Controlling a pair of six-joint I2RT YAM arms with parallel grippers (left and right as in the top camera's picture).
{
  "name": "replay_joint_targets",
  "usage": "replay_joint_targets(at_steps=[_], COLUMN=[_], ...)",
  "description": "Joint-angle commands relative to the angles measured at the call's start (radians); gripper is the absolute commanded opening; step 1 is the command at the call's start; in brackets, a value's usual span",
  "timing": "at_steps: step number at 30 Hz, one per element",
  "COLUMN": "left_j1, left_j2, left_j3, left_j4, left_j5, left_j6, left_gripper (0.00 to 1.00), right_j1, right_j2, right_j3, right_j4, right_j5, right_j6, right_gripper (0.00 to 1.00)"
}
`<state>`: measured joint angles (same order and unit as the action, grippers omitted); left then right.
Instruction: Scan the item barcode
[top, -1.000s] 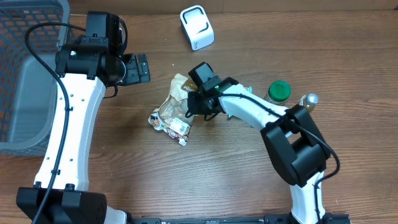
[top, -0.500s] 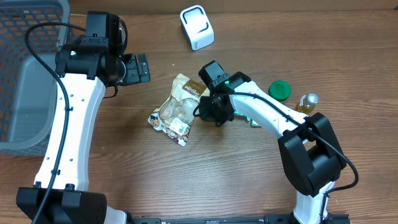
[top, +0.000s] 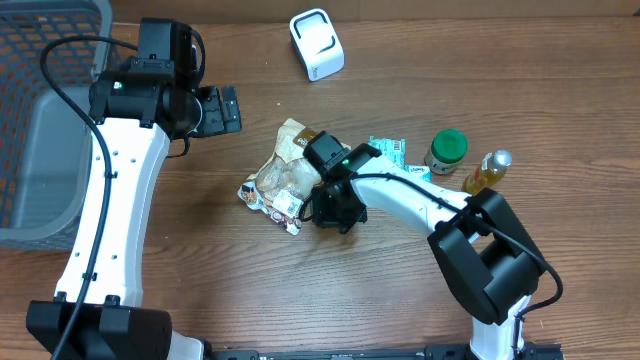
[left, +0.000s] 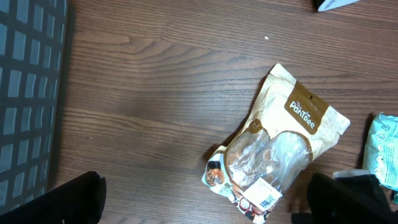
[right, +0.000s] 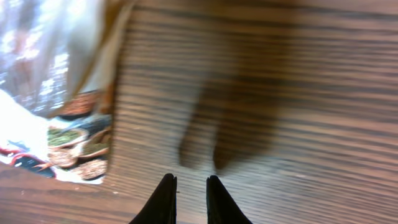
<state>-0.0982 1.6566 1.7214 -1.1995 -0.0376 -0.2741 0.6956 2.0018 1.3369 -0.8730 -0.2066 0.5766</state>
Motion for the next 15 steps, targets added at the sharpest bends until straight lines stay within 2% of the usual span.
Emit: replay_joint_targets(at_steps=[1, 15], left_j1=[-0.005, -0.005], left_j2=[0.008, 0.008], left_j3=[0.0, 0.0], left_j4=[0.0, 0.0], left_j5=[0.005, 0.005], left_j6=[0.008, 0.008], left_gripper=[0.99, 0.99], right_j1=[0.026, 0.057], right_j2=[-0.012, -0.012], right_j3=[-0.003, -0.003], right_j4=[0.031, 0.079], right_j5=[-0.014, -0.023], right_j6=[0.004, 0.003], right_gripper=[0.18, 0.24])
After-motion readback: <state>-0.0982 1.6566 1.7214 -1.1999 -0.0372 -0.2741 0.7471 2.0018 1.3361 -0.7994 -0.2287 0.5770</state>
